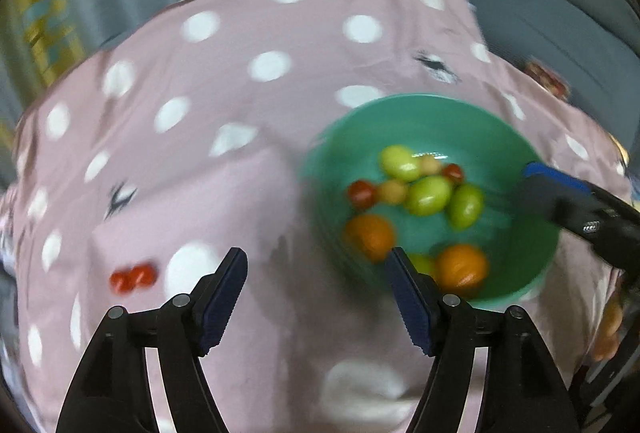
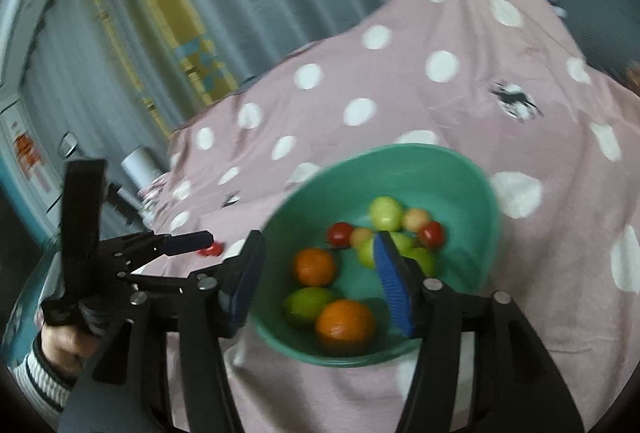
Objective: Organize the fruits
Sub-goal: 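Withdraw both grippers from the bowl toward the red cherry tomatoes, then grasp a red cherry tomato with the left gripper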
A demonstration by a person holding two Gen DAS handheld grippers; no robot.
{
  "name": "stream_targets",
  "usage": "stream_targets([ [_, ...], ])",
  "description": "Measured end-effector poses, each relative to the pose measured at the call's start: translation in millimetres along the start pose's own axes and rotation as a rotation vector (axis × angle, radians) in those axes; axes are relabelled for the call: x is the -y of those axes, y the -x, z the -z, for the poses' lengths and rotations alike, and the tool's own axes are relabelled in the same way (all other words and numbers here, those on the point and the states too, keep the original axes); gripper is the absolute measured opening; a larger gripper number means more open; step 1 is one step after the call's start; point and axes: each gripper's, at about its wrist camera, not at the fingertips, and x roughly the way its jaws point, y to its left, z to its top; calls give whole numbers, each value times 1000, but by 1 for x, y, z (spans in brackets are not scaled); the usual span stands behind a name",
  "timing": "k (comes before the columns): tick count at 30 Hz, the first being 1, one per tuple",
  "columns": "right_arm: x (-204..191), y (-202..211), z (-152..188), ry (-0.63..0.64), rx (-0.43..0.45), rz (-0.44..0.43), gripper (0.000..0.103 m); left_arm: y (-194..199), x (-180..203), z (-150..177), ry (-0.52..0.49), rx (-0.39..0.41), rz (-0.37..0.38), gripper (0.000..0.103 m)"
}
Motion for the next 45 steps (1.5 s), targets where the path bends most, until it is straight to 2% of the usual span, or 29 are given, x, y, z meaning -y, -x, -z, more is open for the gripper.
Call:
stream_targets([
  [2,-15,-2,0,53,5,-56,63,8,-28,18,89,0,-28,79],
  [6,-46,-7,7,146,-21,-182,66,17,-78,60,230,-41,-77,79],
  [10,-71,-30,23,228,-119,-197,67,31,-112,98,342,-40,-124,80],
  [13,-85,-49,36,269,-198,-187,67,39,-128,121,393,-23,-149,86],
  [16,-95,-60,47,286,-249,-201,67,39,-137,132,383,-28,-195,88],
  [21,-100,-80,64,254,-315,-172,68,43,-151,139,393,3,-185,88],
  [30,-103,-94,74,181,-339,-124,68,39,-172,138,343,18,-194,90],
  [35,-113,-106,65,170,-359,-74,68,33,-188,120,275,17,-240,98],
  [40,-129,-132,46,191,-394,-61,68,27,-193,95,213,54,-187,98],
  [45,-150,-166,25,269,-429,-35,68,2,-197,70,153,41,-188,98],
])
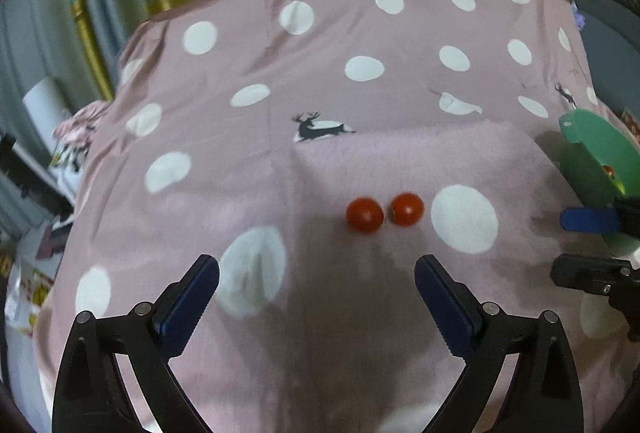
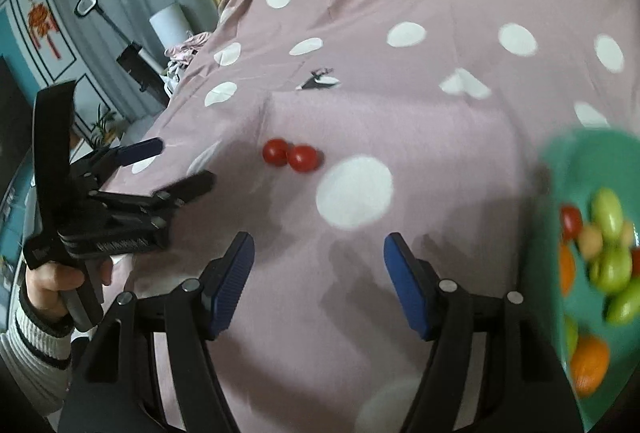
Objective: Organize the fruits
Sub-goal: 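Grasp a red cherry tomato with the left gripper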
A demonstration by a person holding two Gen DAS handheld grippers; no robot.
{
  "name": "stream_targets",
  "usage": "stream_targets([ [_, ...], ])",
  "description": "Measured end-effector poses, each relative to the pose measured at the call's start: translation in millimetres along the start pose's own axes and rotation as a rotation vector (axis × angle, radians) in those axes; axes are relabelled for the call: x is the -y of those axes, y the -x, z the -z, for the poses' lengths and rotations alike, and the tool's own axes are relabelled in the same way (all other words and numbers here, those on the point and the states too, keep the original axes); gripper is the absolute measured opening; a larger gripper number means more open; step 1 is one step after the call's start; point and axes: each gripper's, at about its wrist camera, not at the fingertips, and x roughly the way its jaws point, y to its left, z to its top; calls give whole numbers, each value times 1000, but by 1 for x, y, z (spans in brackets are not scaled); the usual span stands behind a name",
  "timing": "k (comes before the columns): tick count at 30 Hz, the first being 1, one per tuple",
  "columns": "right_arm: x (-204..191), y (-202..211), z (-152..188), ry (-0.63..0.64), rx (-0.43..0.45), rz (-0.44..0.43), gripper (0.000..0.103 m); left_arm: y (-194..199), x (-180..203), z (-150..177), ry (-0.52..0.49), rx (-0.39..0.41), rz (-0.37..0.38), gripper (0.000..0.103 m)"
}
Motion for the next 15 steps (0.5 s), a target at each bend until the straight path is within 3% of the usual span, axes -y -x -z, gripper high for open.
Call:
stream_targets([
  [3,-5,-23,-20,41,-47,22,64,-22,5,-13,-62,-33,-9,98],
  [8,-13,-53,-41,96,-105,32,48,-47,11,-24,-169,-92,-10,98],
  [12,-13,-66,-50,99,-123,33,47,-58,17,-29,-242,-107,-26,97],
  [15,-8,-64,-51,77,-113,20,47,-64,21,-35,-260,-119,-12,85],
])
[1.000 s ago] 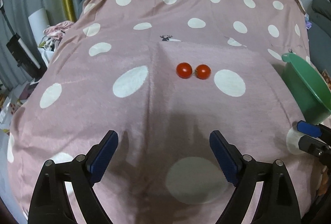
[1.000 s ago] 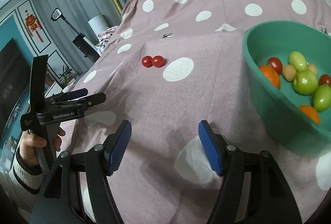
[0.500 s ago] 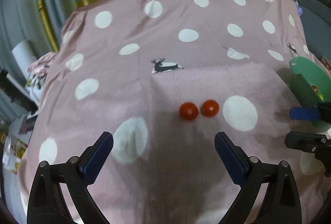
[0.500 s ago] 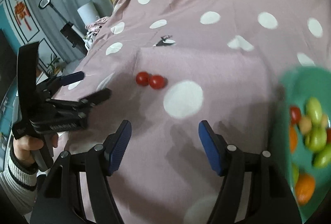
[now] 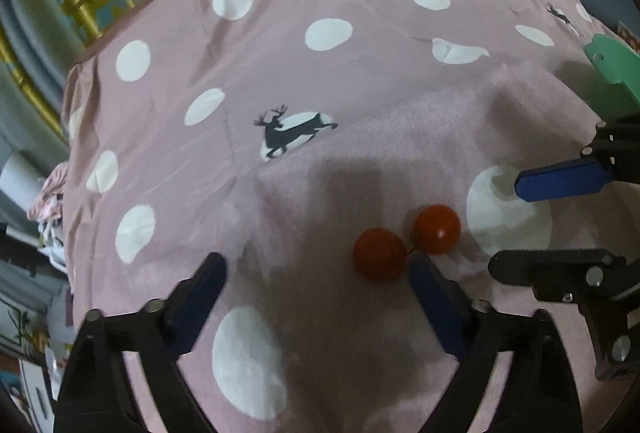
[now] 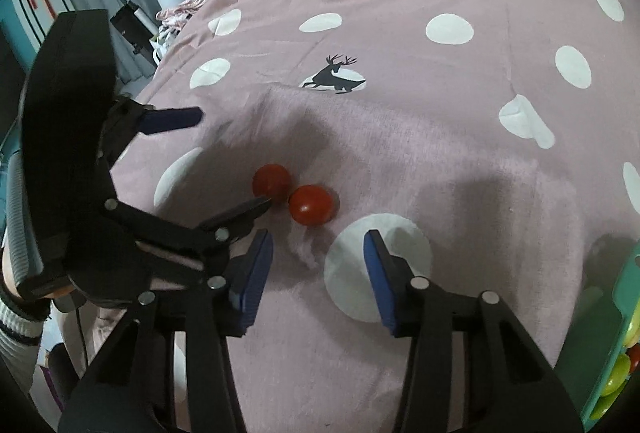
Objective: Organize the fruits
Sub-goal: 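Grasp a red cherry tomato with the left gripper, then grasp the other red cherry tomato with the right gripper while the left holds its tomato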
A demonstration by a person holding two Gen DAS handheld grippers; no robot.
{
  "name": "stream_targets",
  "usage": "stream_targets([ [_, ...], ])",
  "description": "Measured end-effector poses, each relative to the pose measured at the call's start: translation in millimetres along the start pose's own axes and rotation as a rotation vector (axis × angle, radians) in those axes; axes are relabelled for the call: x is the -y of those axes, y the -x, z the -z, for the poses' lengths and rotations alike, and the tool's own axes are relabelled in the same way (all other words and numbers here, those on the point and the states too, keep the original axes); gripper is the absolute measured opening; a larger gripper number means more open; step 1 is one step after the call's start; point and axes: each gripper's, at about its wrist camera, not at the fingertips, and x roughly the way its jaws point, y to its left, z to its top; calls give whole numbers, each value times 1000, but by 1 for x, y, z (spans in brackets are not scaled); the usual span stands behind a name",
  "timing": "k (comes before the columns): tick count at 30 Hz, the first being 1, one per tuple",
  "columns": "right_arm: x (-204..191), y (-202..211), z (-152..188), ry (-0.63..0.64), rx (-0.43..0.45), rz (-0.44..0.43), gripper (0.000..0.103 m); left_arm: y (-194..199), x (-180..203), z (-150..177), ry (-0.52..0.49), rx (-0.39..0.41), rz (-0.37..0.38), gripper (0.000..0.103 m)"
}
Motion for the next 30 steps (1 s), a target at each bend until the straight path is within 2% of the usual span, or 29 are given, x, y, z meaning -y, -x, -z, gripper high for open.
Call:
stream_targets([
  [2,4,0,2,-20,1,-10,48,-7,4,-4,-13,-17,16,81],
  [7,11,4,7,-53,6,-37,49,-12,9,-6,-34,-18,-9,75],
  [9,11,4,7,-53,10,-38,49,-10,7,-6,-31,-3,-5,66],
  [10,11,5,7,-54,12,-37,49,-8,6,-7,-33,6,-6,55],
  [11,12,5,7,-55,14,-38,49,-6,6,-7,-35,16,-3,52],
  [16,11,7,7,-54,24,-51,49,-10,13,-4,-82,8,18,52],
  [24,13,4,8,-49,12,-66,49,-23,5,-2,-22,-24,64,51],
  [29,14,-2,6,-50,4,-66,49,-24,5,-2,-3,-16,121,31],
  [30,14,-3,5,-50,1,-64,49,-23,6,-2,-2,-14,121,31],
])
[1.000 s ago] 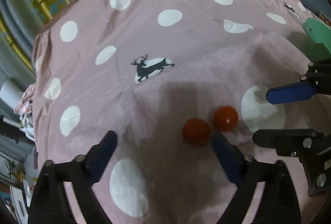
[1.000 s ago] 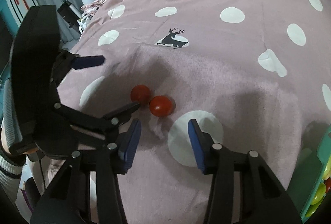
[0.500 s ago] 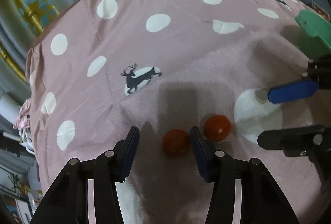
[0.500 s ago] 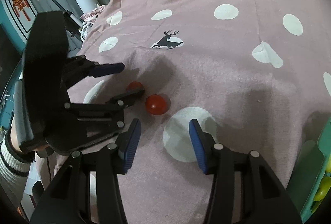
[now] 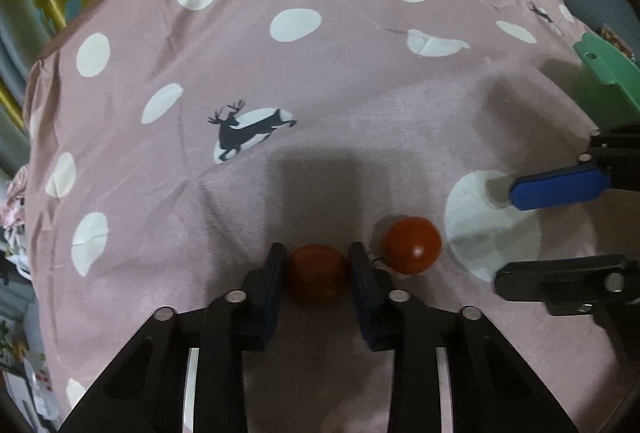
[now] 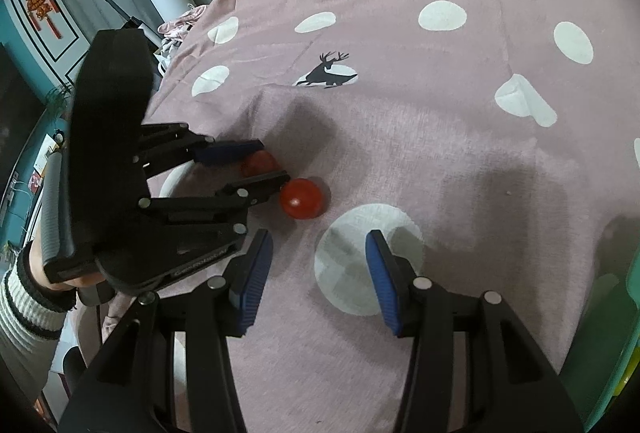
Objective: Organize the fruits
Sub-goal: 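Grasp the other red cherry tomato with the right gripper while the left holds its tomato, then carry both red cherry tomatoes over the green bowl with both grippers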
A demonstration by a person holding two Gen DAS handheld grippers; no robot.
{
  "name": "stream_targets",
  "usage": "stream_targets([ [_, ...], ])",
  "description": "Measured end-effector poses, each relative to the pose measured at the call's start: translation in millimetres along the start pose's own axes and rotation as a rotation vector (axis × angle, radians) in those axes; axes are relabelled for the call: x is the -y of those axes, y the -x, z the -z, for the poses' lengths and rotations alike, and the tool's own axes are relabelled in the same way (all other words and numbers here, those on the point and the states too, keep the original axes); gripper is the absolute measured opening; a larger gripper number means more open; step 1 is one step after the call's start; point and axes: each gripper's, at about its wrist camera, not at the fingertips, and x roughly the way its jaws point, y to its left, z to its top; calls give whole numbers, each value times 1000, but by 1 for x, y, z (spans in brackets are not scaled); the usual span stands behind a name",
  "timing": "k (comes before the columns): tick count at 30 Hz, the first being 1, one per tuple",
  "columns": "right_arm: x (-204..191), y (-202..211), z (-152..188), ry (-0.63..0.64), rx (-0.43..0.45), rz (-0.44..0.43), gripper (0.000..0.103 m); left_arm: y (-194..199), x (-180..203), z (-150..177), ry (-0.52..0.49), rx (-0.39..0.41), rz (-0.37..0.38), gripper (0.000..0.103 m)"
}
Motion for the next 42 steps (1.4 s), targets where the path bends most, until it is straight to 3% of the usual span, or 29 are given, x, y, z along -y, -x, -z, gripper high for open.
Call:
stream_targets([
  [12,-11,-28,-16,28,-45,29,49,13,-33,15,218,73,147,31],
  [21,-19,-51,-30,96,-64,77,43,14,-42,18,258,105,212,31],
  [29,-17,-55,-33,125,-62,-10,41,13,-48,21,295,127,264,31],
  [31,-17,-56,-33,145,-59,-28,37,13,-48,21,298,128,268,31],
  [32,-18,-56,-33,154,-56,-22,29,13,-48,21,298,128,269,31],
  [42,-15,-51,-26,133,-40,-18,28,13,-46,20,284,124,246,31],
])
